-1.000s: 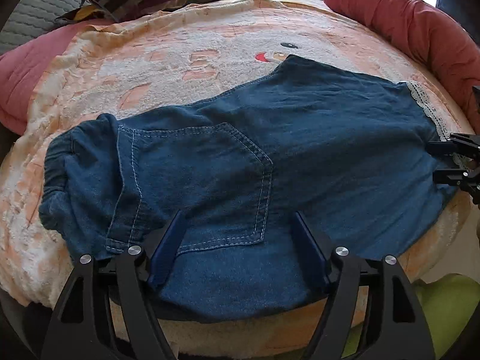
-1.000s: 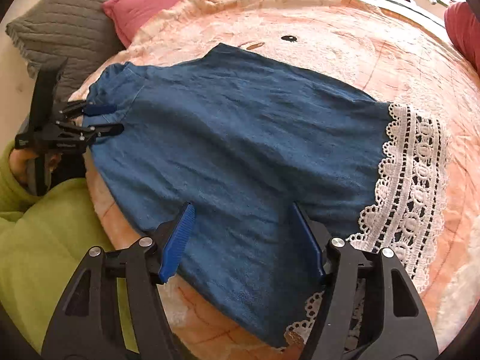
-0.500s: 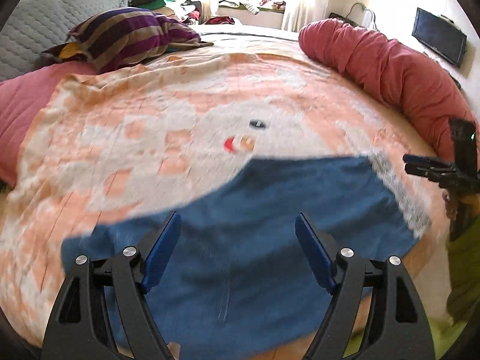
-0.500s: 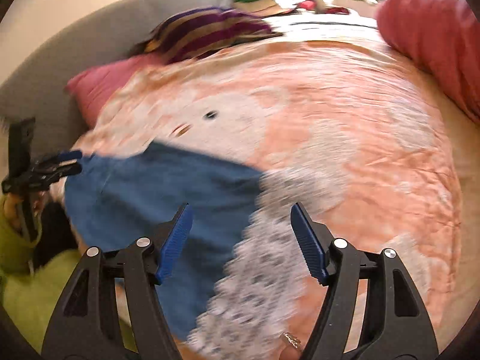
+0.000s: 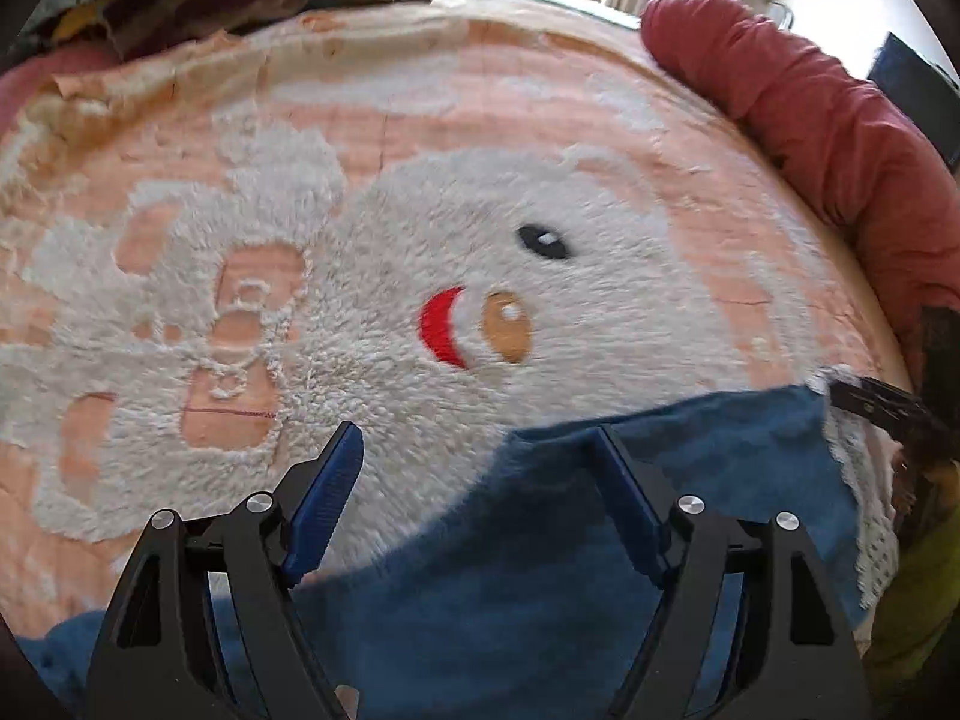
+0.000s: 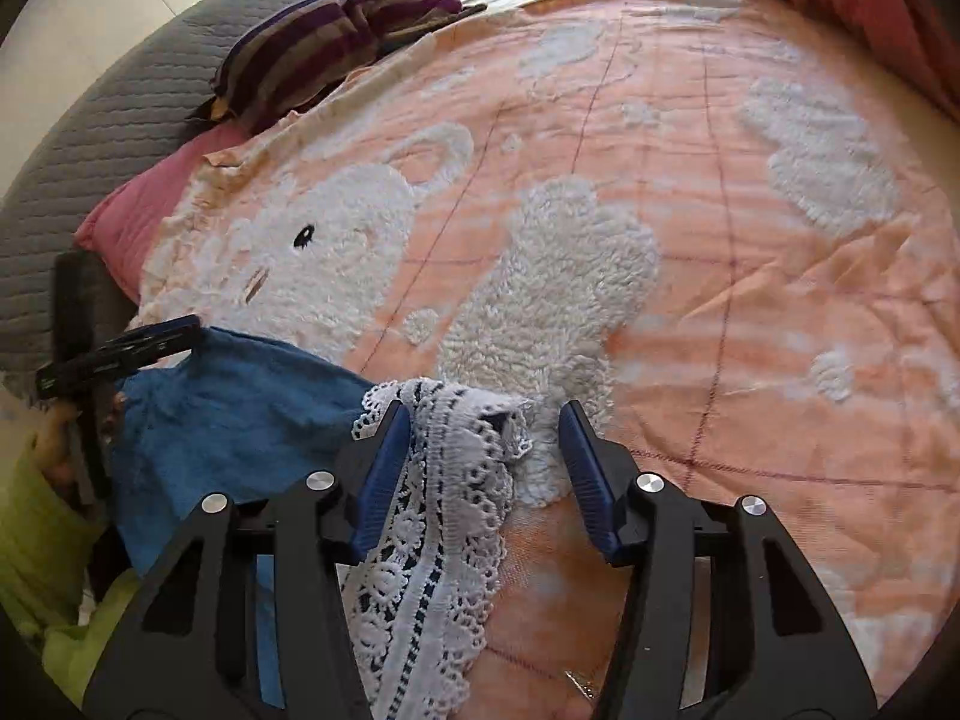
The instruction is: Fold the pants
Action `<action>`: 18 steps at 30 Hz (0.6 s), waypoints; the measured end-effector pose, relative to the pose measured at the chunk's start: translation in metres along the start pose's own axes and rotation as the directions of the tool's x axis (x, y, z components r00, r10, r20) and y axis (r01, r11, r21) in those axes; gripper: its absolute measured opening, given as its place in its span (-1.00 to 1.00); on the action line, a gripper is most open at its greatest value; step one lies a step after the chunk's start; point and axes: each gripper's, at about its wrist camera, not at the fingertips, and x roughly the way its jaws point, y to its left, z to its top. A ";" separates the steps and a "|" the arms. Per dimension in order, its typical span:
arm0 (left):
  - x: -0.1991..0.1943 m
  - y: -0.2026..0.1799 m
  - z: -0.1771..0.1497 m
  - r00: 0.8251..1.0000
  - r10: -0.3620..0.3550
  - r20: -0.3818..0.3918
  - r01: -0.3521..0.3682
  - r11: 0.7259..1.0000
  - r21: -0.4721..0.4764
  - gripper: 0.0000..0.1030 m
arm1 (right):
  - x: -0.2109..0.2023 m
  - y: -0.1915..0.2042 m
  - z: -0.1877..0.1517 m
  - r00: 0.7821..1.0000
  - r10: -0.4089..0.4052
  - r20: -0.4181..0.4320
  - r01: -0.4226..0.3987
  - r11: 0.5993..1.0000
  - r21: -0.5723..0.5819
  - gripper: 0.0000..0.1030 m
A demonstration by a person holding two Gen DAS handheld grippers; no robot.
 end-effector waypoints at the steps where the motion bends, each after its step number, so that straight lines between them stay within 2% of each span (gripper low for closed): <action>1: 0.007 0.005 -0.001 1.000 -0.026 -0.009 0.026 0.999 -0.019 0.47 | 0.001 0.001 -0.002 1.000 0.004 0.009 -0.004 1.000 -0.012 -0.12; 2: 0.011 0.008 -0.002 0.999 -0.045 -0.005 0.045 0.998 -0.035 0.47 | 0.001 0.000 -0.002 1.000 0.008 0.011 -0.008 1.000 -0.014 -0.12; 3: 0.013 0.009 -0.004 0.998 -0.057 0.009 0.057 0.997 -0.044 0.47 | 0.002 0.001 -0.002 1.000 0.011 0.012 -0.011 1.000 -0.015 -0.21; 5: 0.012 0.008 -0.007 0.997 -0.068 0.023 0.069 0.997 -0.043 0.31 | 0.002 0.004 -0.002 1.000 0.015 0.012 -0.014 0.999 -0.037 -0.36; 6: 0.010 0.007 -0.008 0.996 -0.083 0.027 0.084 0.995 -0.048 0.03 | 0.000 0.009 -0.003 1.000 0.009 0.014 -0.009 0.998 -0.064 -0.40; 7: 0.007 0.007 -0.009 0.992 -0.120 0.032 0.122 0.991 -0.061 -0.14 | 0.000 0.013 -0.004 1.000 -0.002 0.015 0.004 0.996 -0.088 -0.44; 8: 0.004 0.006 -0.011 0.987 -0.157 0.032 0.159 0.985 -0.068 -0.53 | -0.001 0.017 -0.004 1.000 -0.006 0.018 0.008 0.994 -0.112 -0.50; 9: 0.002 0.005 -0.012 0.983 -0.179 0.032 0.181 0.981 -0.071 -0.69 | -0.002 0.018 -0.004 1.000 -0.003 0.021 0.005 0.993 -0.118 -0.55; 10: 0.000 0.001 -0.014 0.982 -0.186 0.031 0.187 0.980 -0.061 -0.72 | -0.004 0.020 -0.005 1.000 -0.002 0.022 0.005 0.992 -0.125 -0.59; 11: -0.002 -0.003 -0.016 0.984 -0.177 0.031 0.178 0.983 -0.039 -0.76 | -0.006 0.021 -0.005 1.000 -0.001 0.025 0.004 0.991 -0.133 -0.75; 12: -0.003 -0.008 -0.018 0.985 -0.169 0.034 0.170 0.985 -0.019 -0.80 | -0.009 0.021 -0.006 0.999 0.015 0.028 -0.011 0.991 -0.136 -0.81; 14: -0.006 -0.011 -0.019 0.987 -0.152 0.044 0.152 0.988 -0.002 -0.87 | -0.013 0.026 -0.006 0.999 0.026 0.036 -0.020 0.986 -0.163 -0.84; 18: -0.015 -0.013 -0.013 0.989 -0.121 0.082 0.120 0.993 0.010 -0.90 | -0.023 0.040 0.000 0.996 0.002 0.085 0.018 0.974 -0.225 -0.86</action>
